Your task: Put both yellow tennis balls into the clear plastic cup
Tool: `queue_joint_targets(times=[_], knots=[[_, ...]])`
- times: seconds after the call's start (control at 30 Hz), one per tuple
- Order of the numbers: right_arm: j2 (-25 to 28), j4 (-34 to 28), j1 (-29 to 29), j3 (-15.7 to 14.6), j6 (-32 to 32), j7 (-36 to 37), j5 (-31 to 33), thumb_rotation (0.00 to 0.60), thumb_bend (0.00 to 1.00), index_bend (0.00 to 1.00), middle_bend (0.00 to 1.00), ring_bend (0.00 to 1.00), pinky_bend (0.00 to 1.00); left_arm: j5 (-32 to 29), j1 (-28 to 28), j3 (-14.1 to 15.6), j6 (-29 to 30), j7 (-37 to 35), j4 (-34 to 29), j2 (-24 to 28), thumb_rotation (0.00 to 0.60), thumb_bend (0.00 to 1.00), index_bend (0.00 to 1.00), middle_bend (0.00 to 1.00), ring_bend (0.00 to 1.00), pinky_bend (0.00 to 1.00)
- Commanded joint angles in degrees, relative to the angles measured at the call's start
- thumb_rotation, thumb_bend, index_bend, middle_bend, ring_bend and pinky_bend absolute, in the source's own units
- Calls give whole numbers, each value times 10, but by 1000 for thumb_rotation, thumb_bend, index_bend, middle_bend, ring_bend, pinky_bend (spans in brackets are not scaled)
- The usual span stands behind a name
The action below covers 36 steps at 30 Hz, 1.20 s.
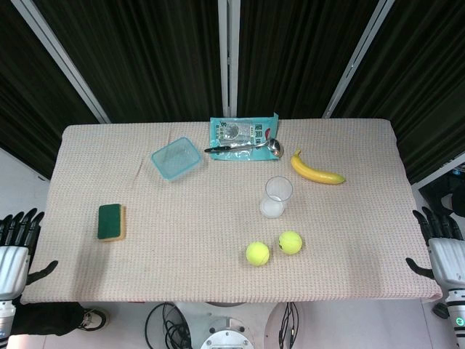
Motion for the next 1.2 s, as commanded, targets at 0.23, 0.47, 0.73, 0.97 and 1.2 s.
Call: queue_joint_targets(times=[0.23,0.47,0.73,0.97,1.2], knots=[[-2,-7,7,-1,-9,-10,-5,600,134,0,0,0,0,0,2,4,-1,-2,5,-1,600,0,35,0,0,0],[-14,-40,32,-17,-30,-71,-58,600,133,0,0,0,0,-5,2,5,-9,2,8,-4,600,0,34,0,0,0],[-44,-54,71,-36,-85,-123,-106,600,134,0,0,0,0,-9,-4,6,-24,0,21,-15,600,0,34,0,0,0],[-84,-56,111,-27,-135,-173,-104,600,133,0,0,0,0,-9,-2,8,-24,-7,23,-11,600,0,32,0,0,0],[-141,-32,150,-5,-180,-219,-61,600,134,0,0,0,0,-6,0,11,-22,-8,24,-11,600,0,32,0,0,0]])
